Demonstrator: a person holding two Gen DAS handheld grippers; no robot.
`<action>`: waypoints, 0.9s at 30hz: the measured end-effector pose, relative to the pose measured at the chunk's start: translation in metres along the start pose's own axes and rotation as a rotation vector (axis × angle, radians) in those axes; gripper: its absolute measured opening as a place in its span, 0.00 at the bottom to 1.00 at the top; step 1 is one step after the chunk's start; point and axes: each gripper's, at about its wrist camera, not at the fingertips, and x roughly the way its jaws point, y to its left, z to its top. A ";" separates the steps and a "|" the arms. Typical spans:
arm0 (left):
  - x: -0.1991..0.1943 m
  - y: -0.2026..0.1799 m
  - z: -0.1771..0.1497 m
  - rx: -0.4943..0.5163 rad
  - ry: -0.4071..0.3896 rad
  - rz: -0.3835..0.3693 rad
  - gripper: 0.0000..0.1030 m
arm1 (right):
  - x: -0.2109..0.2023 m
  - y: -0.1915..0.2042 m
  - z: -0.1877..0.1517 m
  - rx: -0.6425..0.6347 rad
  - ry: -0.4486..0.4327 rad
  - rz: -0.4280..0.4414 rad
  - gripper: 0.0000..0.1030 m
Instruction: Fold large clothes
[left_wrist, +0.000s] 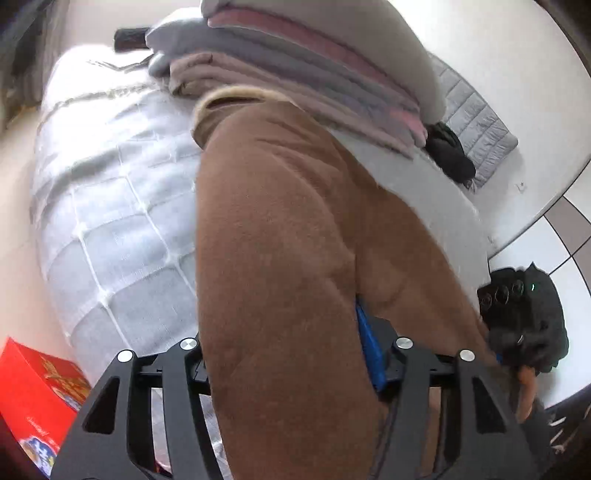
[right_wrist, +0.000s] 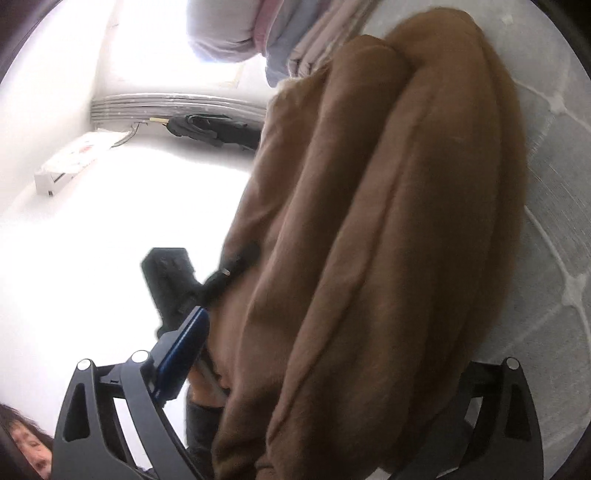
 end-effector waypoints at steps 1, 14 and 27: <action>0.003 0.003 0.001 0.011 0.031 0.005 0.55 | 0.004 -0.003 -0.003 0.003 0.027 -0.038 0.91; -0.061 0.041 0.003 -0.088 -0.221 -0.133 0.76 | -0.014 0.017 0.039 -0.140 -0.167 -0.547 0.85; -0.038 0.029 0.014 -0.004 -0.210 -0.015 0.79 | -0.045 0.057 0.057 -0.295 -0.335 -0.643 0.92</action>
